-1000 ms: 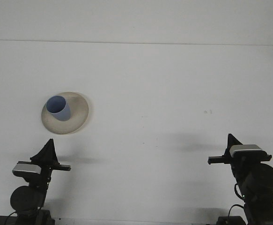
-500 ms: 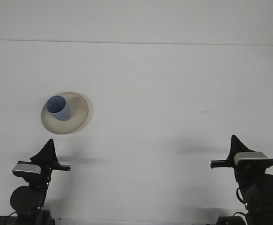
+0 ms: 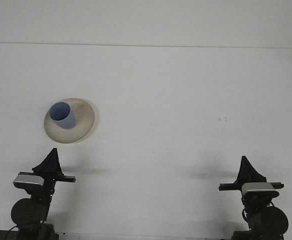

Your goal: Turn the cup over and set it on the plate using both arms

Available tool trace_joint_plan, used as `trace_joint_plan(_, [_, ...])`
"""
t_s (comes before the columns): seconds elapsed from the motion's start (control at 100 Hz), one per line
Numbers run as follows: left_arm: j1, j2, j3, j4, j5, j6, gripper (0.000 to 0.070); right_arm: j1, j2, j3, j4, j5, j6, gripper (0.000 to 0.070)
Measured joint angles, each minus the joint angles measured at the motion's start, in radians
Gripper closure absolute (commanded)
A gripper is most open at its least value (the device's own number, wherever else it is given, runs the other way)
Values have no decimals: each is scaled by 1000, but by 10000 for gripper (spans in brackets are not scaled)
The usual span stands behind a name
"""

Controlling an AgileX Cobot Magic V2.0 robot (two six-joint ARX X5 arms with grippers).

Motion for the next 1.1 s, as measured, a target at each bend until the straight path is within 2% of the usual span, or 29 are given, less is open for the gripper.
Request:
trace_joint_plan(0.37, [0, 0, 0, -5, 0, 0, 688, -12, 0, -169, 203, 1, 33, 700])
trace_joint_plan(1.1, [0, 0, 0, -5, 0, 0, 688, -11, -1, -169, 217, 0, 51, 700])
